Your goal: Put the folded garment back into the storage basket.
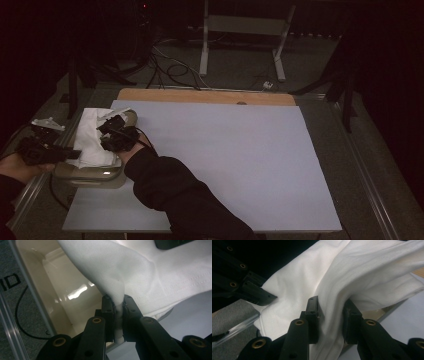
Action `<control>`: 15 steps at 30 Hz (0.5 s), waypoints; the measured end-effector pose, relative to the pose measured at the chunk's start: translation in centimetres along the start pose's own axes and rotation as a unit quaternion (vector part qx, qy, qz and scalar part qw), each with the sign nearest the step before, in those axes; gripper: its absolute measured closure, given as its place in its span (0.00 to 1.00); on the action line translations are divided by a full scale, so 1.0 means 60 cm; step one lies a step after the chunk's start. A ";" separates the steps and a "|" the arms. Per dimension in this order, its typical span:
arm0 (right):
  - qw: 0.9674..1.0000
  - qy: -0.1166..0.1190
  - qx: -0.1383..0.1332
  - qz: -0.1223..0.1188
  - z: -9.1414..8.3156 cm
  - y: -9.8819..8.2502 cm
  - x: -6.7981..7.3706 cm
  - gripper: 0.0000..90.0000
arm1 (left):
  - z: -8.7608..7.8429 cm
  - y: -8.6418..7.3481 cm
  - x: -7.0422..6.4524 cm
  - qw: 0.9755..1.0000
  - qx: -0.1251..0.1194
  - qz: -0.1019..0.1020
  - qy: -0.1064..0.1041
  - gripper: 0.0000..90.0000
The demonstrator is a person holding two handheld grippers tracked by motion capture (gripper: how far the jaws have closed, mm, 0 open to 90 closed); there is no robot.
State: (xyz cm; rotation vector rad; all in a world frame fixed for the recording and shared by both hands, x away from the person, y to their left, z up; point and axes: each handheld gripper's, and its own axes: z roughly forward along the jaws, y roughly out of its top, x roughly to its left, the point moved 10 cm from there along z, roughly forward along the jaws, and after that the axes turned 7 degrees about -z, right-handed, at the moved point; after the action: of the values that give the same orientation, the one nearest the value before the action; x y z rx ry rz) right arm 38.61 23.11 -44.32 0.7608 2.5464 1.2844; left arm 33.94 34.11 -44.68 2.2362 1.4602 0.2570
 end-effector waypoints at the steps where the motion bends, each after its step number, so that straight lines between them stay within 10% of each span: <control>1: 1.000 -0.002 -0.001 0.001 0.002 0.001 0.000 0.79 | 0.000 0.000 0.003 1.000 -0.001 -0.002 0.001 0.91; 15: 1.000 -0.015 -0.005 0.017 0.035 -0.001 0.011 0.79 | 0.016 -0.010 0.035 1.000 0.001 -0.017 0.015 0.91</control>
State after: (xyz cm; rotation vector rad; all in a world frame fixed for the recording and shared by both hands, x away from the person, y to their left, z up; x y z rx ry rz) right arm 38.84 24.88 -45.63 0.8176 2.5131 1.2845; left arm 34.70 35.94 -45.96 2.2159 1.5135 0.2810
